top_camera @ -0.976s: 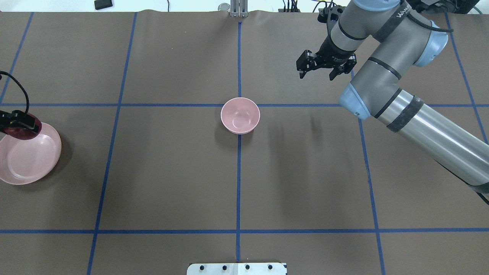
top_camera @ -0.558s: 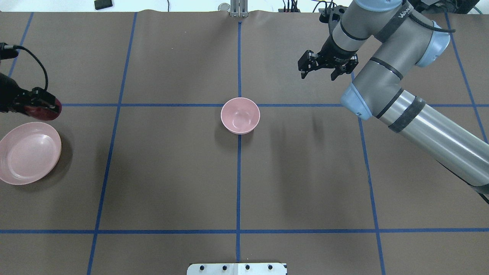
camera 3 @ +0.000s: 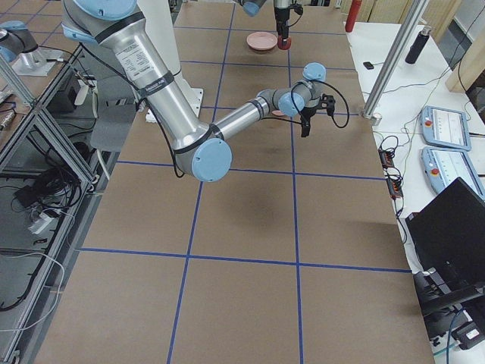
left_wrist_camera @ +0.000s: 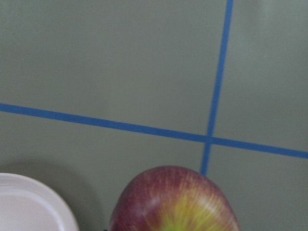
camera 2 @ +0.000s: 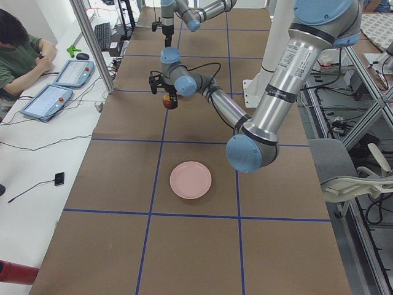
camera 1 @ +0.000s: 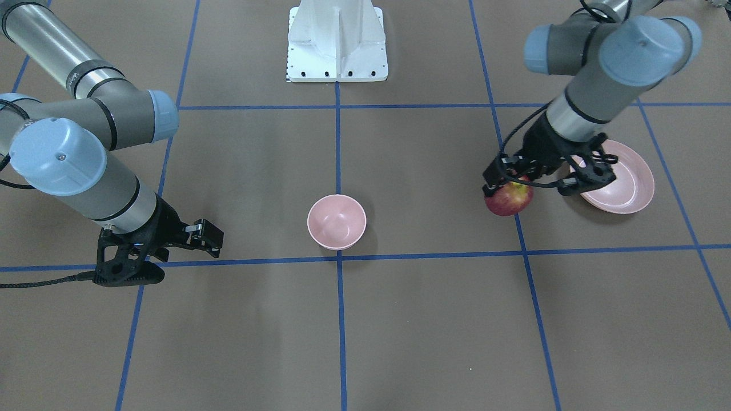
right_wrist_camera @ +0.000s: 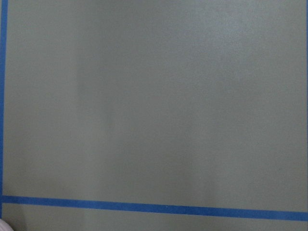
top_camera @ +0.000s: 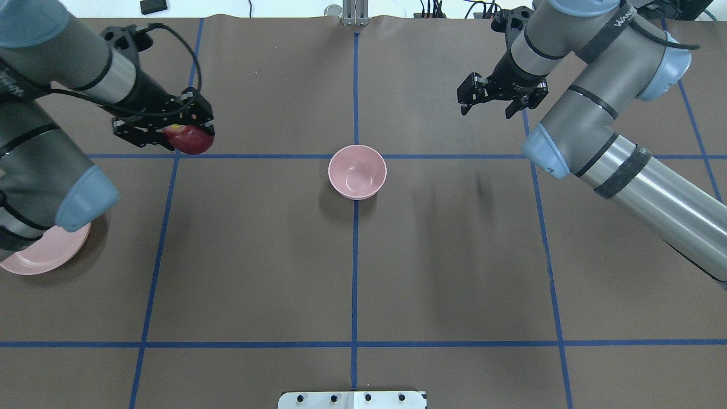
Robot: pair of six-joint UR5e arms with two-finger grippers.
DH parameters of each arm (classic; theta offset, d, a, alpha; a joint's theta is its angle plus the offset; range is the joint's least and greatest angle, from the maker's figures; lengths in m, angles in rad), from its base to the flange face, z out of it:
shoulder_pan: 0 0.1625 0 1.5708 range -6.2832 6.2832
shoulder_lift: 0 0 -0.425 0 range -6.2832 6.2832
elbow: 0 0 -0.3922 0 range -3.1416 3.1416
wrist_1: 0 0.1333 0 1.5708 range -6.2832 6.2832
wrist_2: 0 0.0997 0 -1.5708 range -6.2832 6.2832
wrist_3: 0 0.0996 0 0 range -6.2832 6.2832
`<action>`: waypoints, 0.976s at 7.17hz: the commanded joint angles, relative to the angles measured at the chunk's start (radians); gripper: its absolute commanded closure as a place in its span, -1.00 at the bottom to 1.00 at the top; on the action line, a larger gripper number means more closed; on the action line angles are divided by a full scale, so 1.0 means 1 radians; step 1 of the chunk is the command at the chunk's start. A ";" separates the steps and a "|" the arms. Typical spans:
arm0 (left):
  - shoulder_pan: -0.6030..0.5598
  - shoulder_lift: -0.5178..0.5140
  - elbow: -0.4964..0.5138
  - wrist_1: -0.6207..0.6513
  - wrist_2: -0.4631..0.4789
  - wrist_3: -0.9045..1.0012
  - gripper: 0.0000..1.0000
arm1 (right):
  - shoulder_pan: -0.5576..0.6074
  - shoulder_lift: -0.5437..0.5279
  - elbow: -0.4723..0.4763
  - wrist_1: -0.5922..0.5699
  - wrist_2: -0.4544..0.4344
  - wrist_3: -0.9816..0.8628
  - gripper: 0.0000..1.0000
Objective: Move apple from plate to bowl
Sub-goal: 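Lift the red apple and carry it over the pink bowl with the left gripper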
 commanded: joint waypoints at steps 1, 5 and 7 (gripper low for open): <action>0.128 -0.202 0.084 0.081 0.102 -0.139 1.00 | 0.022 -0.028 0.013 0.003 0.003 -0.005 -1.00; 0.203 -0.445 0.379 -0.007 0.164 -0.215 1.00 | 0.028 -0.055 0.047 -0.002 0.000 -0.014 -1.00; 0.258 -0.457 0.402 -0.022 0.239 -0.225 1.00 | 0.031 -0.056 0.046 -0.005 0.000 -0.016 -1.00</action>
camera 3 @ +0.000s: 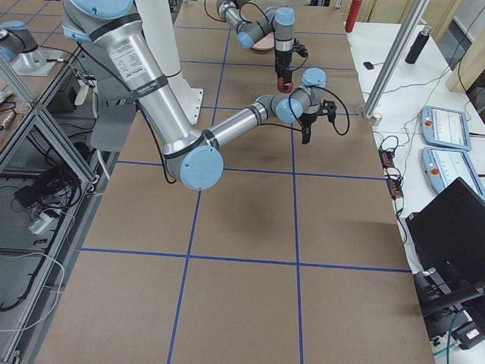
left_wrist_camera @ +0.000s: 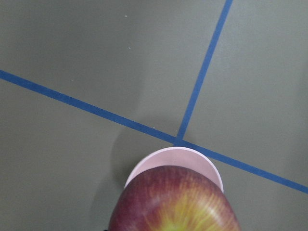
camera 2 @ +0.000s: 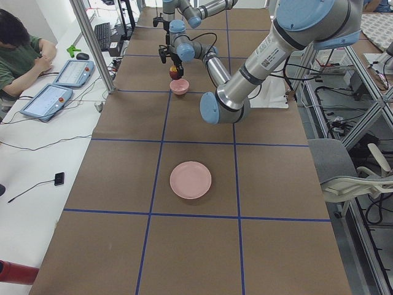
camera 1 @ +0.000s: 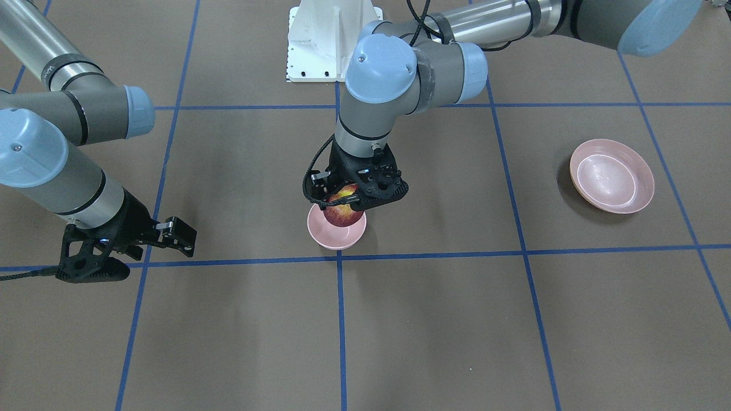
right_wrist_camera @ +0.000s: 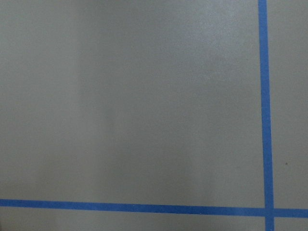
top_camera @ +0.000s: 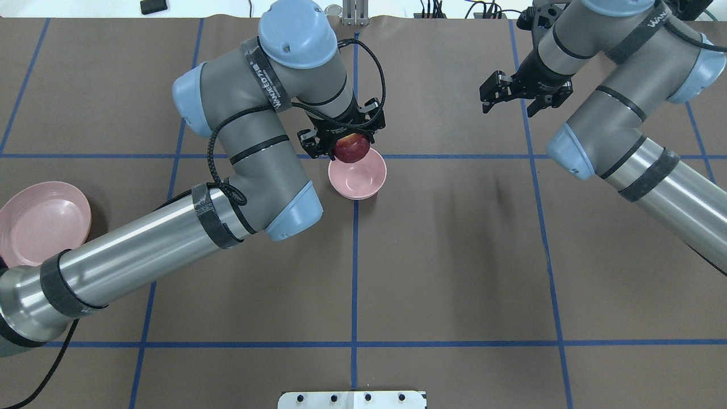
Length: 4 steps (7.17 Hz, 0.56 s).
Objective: Move apple from plate to bowl
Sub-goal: 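Lift the red apple and carry it over the pink bowl with the left gripper, then lower the red apple into the pink bowl with the left gripper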
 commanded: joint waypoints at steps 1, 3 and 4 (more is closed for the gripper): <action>0.049 -0.010 0.025 -0.018 0.053 -0.005 1.00 | 0.002 -0.001 0.000 -0.002 0.000 -0.001 -1.00; 0.058 -0.007 0.037 -0.025 0.055 0.000 1.00 | 0.002 -0.001 0.002 -0.002 0.000 -0.002 -1.00; 0.058 -0.008 0.061 -0.038 0.055 0.000 1.00 | 0.002 0.001 0.002 -0.003 0.000 -0.002 -1.00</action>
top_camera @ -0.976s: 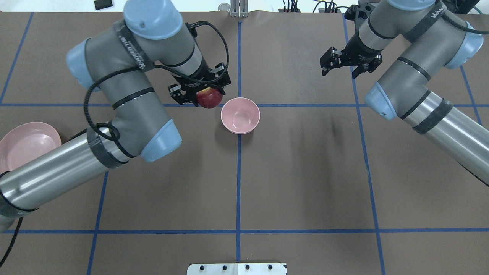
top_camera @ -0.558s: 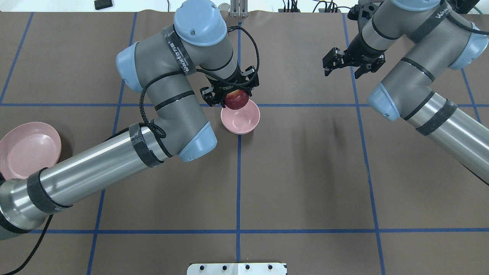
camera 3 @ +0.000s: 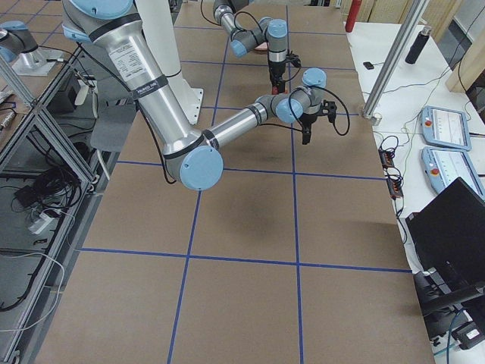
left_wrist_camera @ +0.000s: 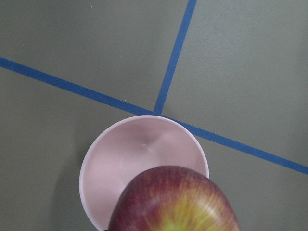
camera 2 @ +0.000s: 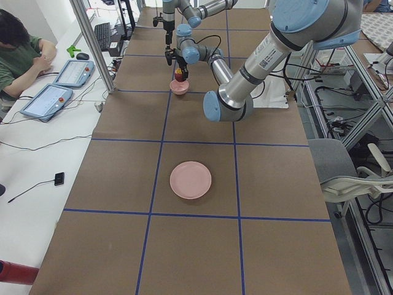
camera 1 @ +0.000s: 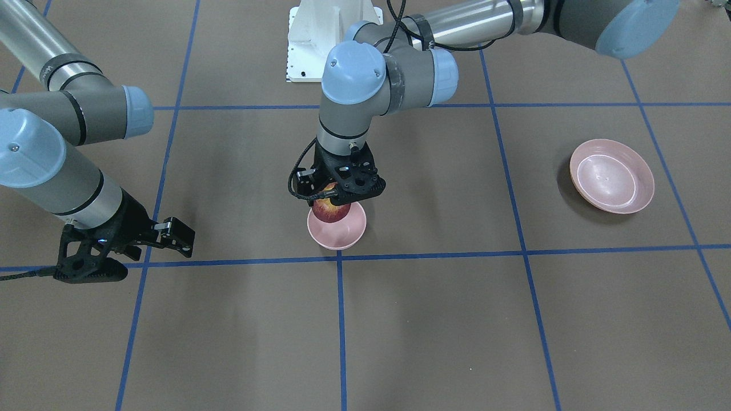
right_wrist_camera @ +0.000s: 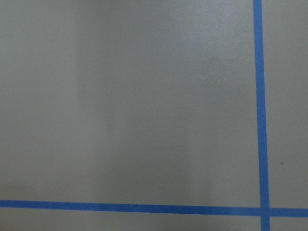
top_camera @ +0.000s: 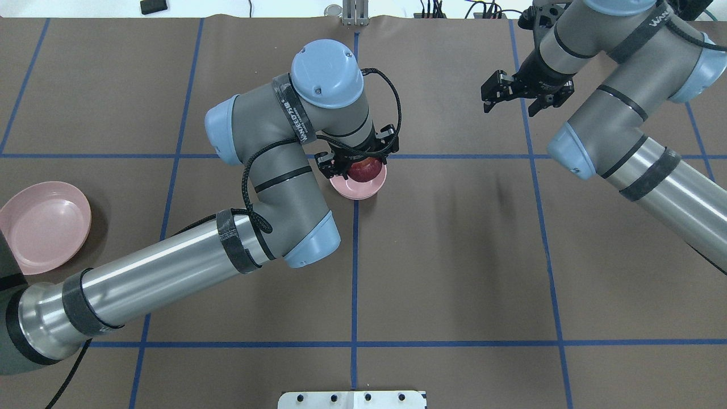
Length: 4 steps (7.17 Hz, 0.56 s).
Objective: Move apple from plate to bowl
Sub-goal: 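Lower the red apple into the pink bowl with the left gripper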
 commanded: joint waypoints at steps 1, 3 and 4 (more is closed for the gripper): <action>0.002 0.000 0.037 -0.035 0.003 0.002 1.00 | 0.002 0.000 0.000 -0.001 0.000 0.001 -1.00; 0.002 -0.003 0.072 -0.050 0.023 0.003 1.00 | 0.002 0.000 -0.001 0.000 0.000 -0.001 -1.00; 0.002 -0.003 0.083 -0.061 0.023 0.003 1.00 | 0.002 0.000 -0.001 0.000 0.000 -0.001 -1.00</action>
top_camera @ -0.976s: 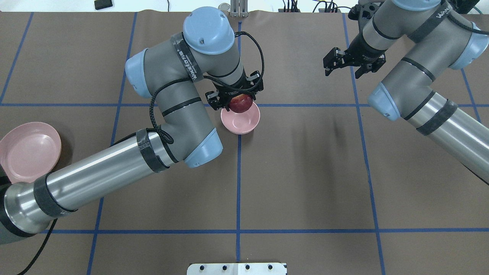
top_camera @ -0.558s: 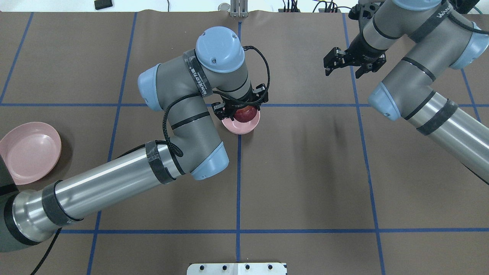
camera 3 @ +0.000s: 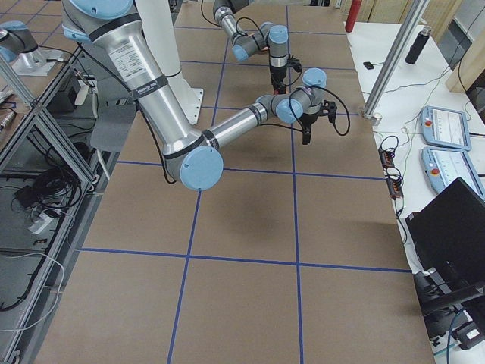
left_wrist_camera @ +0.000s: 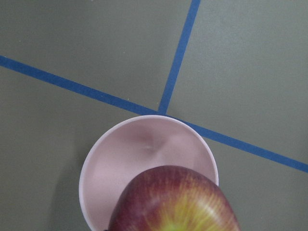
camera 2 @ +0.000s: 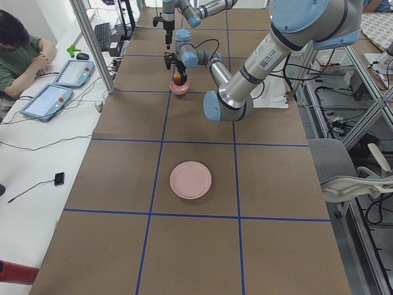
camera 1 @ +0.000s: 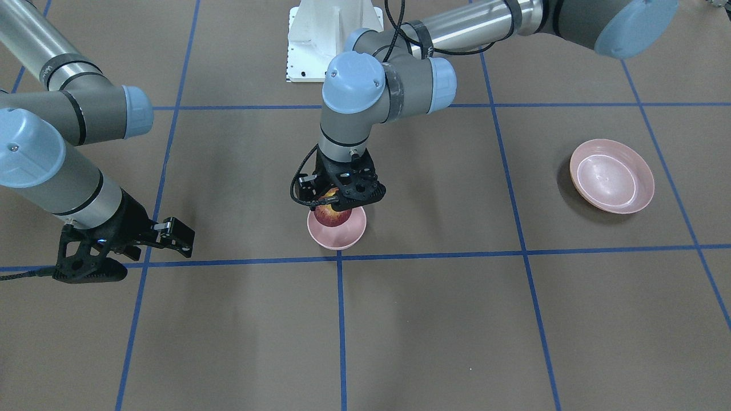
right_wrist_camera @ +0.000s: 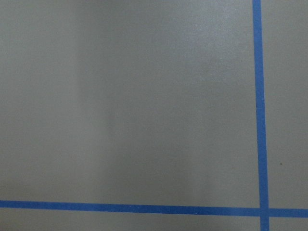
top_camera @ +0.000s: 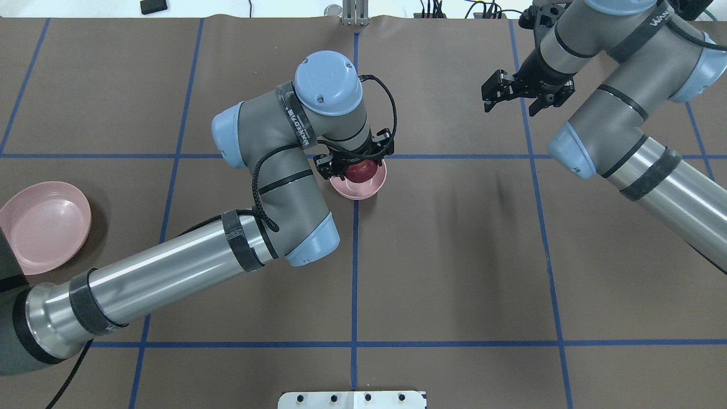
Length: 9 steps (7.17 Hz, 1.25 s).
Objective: Move apple from plate to bowl
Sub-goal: 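Lower the red apple into the pink bowl with the left gripper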
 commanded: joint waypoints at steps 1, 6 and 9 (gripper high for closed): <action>0.005 -0.001 0.020 -0.017 0.003 0.000 1.00 | 0.000 -0.002 -0.002 0.000 0.000 0.000 -1.00; 0.015 -0.001 0.054 -0.040 0.018 0.000 1.00 | 0.000 -0.005 0.000 0.002 0.002 -0.002 -1.00; 0.017 -0.001 0.054 -0.038 0.018 -0.006 -0.36 | 0.000 -0.005 0.000 0.003 0.002 0.000 -1.00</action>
